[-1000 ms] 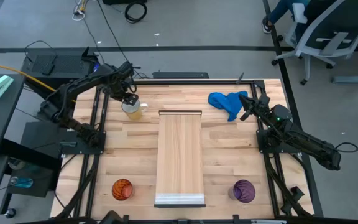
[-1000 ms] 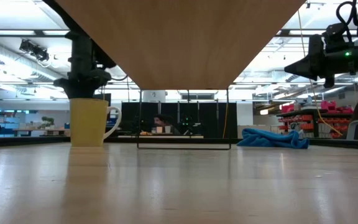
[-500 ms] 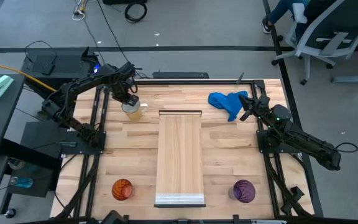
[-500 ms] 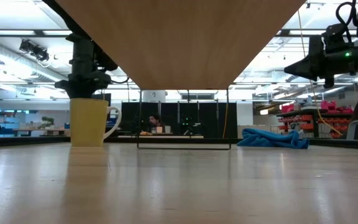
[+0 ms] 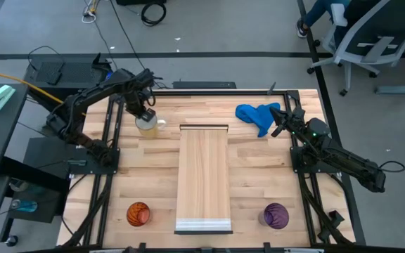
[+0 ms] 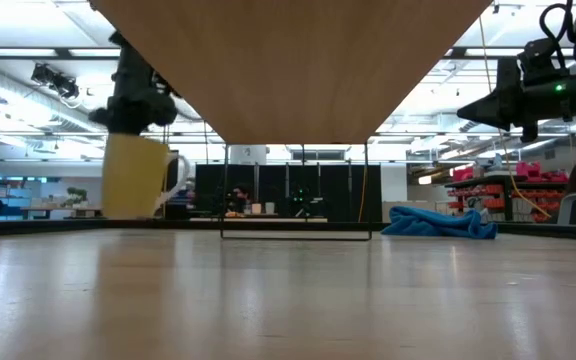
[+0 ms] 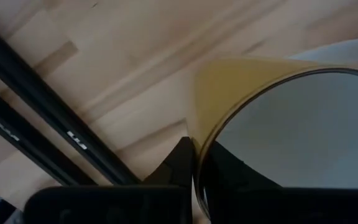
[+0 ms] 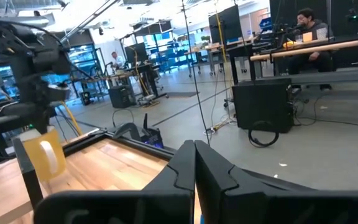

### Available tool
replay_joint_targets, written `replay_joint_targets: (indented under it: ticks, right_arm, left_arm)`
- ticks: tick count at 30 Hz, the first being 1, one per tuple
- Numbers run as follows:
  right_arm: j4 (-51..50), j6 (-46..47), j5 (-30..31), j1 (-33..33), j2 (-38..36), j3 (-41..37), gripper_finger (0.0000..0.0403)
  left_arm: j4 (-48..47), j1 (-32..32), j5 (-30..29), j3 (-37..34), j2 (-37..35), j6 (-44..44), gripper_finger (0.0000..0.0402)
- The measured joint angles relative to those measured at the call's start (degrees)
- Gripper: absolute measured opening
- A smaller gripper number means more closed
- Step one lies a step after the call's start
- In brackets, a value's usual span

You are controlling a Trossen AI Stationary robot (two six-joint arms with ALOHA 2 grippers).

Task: Stack small to large cups/mugs on shelf
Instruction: Move the yellow cup to the middle left of the table

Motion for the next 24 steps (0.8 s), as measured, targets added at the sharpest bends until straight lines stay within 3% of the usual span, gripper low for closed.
replay_joint_targets:
  ticks: [5,11,18,24]
  right_arm:
    - [-0.4,0.0,-1.2,0.0,0.0,0.0,0.0010]
    - [-2.3,0.1,-1.7,0.1,0.0,0.0,0.0010]
    - [-2.9,0.1,-1.7,0.1,0.0,0.0,0.0010]
    - [-2.9,0.3,-1.7,0.1,0.0,0.0,0.0010]
  left_arm:
    - [-5.2,-6.2,0.0,1.0,-4.0,-3.6,0.0023]
    - [-9.5,-16.5,0.1,-1.9,-11.9,-14.4,0.0023]
    - [-5.5,-31.9,0.2,-5.9,-18.4,-27.2,0.0023]
    - [-0.3,-43.3,0.2,-7.5,-17.5,-33.2,0.0023]
